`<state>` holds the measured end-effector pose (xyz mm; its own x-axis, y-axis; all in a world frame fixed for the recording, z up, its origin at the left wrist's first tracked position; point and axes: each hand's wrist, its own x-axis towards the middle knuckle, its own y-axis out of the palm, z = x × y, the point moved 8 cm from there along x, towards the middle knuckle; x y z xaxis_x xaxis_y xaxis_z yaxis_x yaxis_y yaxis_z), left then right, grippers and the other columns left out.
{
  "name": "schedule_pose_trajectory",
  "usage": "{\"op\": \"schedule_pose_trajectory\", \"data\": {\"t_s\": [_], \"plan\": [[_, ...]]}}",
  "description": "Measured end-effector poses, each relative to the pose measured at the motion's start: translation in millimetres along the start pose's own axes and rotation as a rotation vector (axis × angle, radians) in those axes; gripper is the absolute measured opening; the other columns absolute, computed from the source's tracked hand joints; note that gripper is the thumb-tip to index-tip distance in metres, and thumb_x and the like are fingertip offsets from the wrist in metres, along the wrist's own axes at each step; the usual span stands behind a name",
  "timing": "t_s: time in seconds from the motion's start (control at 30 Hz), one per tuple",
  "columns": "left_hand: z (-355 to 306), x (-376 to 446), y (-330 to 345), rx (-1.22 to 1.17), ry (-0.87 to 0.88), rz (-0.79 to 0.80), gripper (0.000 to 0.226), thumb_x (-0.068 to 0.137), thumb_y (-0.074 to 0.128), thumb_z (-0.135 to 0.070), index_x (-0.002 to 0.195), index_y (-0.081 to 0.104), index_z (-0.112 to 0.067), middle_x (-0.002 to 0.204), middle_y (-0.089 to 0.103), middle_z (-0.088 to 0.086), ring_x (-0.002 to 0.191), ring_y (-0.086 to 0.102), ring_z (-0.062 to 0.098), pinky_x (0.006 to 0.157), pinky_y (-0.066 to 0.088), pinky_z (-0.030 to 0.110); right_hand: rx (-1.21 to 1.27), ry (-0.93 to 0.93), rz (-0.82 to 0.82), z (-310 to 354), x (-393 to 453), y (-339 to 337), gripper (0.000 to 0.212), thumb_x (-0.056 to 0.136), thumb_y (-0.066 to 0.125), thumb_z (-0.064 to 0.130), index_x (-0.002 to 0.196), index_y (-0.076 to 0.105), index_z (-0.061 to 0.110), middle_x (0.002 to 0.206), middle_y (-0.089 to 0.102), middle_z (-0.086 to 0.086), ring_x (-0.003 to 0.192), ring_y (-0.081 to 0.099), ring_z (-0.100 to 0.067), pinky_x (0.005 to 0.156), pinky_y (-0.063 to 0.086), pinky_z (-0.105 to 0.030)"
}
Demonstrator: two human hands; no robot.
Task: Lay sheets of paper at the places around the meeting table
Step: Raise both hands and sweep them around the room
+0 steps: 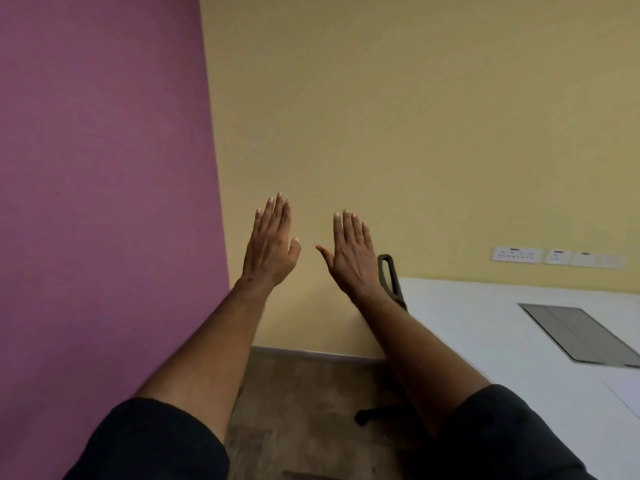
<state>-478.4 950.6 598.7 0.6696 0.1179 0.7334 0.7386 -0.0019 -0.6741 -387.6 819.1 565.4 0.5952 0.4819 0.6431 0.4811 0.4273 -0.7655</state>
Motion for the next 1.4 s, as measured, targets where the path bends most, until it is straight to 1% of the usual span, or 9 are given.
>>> {"op": "schedule_pose_trajectory", "data": {"t_s": [0.2, 0.3, 0.47, 0.67, 0.73, 0.9, 1.07, 1.23, 1.4], "plan": [[-27.1, 66.3, 81.5, -0.201, 0.142, 0.018, 0.075, 0.092, 0.049, -0.016, 0.157, 0.014, -0.003, 0.167, 0.011, 0.016, 0.156, 0.006, 0.028, 0.127, 0.009, 0.048, -0.096, 0.17, -0.002, -78.5, 29.1, 26.7, 0.073, 0.105, 0.023, 0.052, 0.159, 0.005, 0.007, 0.168, 0.004, -0.015, 0.156, 0.001, -0.027, 0.127, 0.001, -0.042], [-55.2, 92.5, 128.9, -0.279, 0.21, 0.035, 0.074, 0.092, 0.049, -0.014, 0.157, 0.015, -0.002, 0.166, 0.012, 0.017, 0.155, 0.007, 0.029, 0.127, 0.01, 0.047, -0.153, 0.275, -0.017, -133.3, 33.7, 35.2, 0.071, 0.106, 0.022, 0.049, 0.159, 0.003, 0.006, 0.168, 0.002, -0.014, 0.156, -0.001, -0.026, 0.127, -0.001, -0.041], [-118.9, 133.1, 212.0, -0.379, 0.302, 0.082, 0.073, 0.092, 0.047, -0.011, 0.156, 0.015, -0.002, 0.166, 0.012, 0.017, 0.155, 0.007, 0.029, 0.127, 0.008, 0.046, -0.24, 0.383, -0.017, -230.7, 30.7, 48.4, 0.073, 0.105, 0.023, 0.05, 0.158, 0.004, 0.004, 0.167, 0.003, -0.015, 0.156, 0.0, -0.026, 0.127, 0.001, -0.042], [-224.9, 189.2, 303.5, -0.457, 0.481, 0.117, 0.072, 0.092, 0.045, -0.01, 0.157, 0.015, -0.002, 0.166, 0.011, 0.015, 0.155, 0.007, 0.028, 0.127, 0.009, 0.048, -0.342, 0.535, -0.026, -365.6, 24.6, 50.2, 0.074, 0.105, 0.021, 0.053, 0.158, 0.005, 0.004, 0.167, 0.004, -0.015, 0.156, 0.0, -0.027, 0.127, 0.003, -0.042], [-260.2, 208.1, 331.0, -0.484, 0.514, 0.133, 0.071, 0.093, 0.045, -0.01, 0.157, 0.015, -0.002, 0.166, 0.012, 0.016, 0.155, 0.007, 0.028, 0.127, 0.008, 0.047, -0.371, 0.575, -0.026, -409.7, 20.1, 45.2, 0.074, 0.104, 0.02, 0.052, 0.158, 0.006, 0.004, 0.167, 0.005, -0.016, 0.156, 0.001, -0.027, 0.127, 0.003, -0.042], [-352.8, 238.5, 385.1, -0.582, 0.615, 0.148, 0.07, 0.094, 0.045, -0.011, 0.156, 0.016, -0.001, 0.166, 0.013, 0.017, 0.155, 0.009, 0.03, 0.127, 0.008, 0.047, -0.459, 0.716, -0.045, -509.2, -6.8, 24.8, 0.072, 0.106, 0.024, 0.05, 0.158, 0.007, 0.003, 0.167, 0.005, -0.016, 0.156, 0.002, -0.028, 0.127, 0.002, -0.041], [-450.4, 247.7, 431.0, -0.704, 0.709, 0.2, 0.068, 0.095, 0.046, -0.012, 0.156, 0.018, -0.001, 0.166, 0.014, 0.016, 0.155, 0.011, 0.03, 0.127, 0.009, 0.047, -0.526, 0.856, -0.064, -584.0, -50.0, 7.5, 0.073, 0.105, 0.021, 0.051, 0.158, 0.005, 0.004, 0.167, 0.004, -0.015, 0.156, 0.001, -0.026, 0.127, 0.001, -0.039], [-553.5, 235.2, 484.8, -0.787, 0.872, 0.276, 0.067, 0.097, 0.046, -0.016, 0.156, 0.017, 0.0, 0.166, 0.013, 0.018, 0.155, 0.01, 0.031, 0.126, 0.009, 0.049, -0.602, 1.003, -0.077, -651.9, -102.0, -1.7, 0.073, 0.104, 0.022, 0.052, 0.159, 0.008, 0.005, 0.168, 0.006, -0.014, 0.156, 0.002, -0.025, 0.127, 0.004, -0.039], [-637.4, 217.9, 548.9, -0.832, 1.022, 0.384, 0.067, 0.103, 0.037, -0.033, 0.158, 0.011, -0.005, 0.167, 0.005, 0.015, 0.156, 0.004, 0.028, 0.127, 0.006, 0.048, -0.709, 1.167, -0.027, -704.8, -158.5, 5.0, 0.074, 0.104, 0.021, 0.054, 0.159, 0.007, 0.006, 0.168, 0.007, -0.014, 0.156, 0.002, -0.026, 0.127, 0.007, -0.042]]}}
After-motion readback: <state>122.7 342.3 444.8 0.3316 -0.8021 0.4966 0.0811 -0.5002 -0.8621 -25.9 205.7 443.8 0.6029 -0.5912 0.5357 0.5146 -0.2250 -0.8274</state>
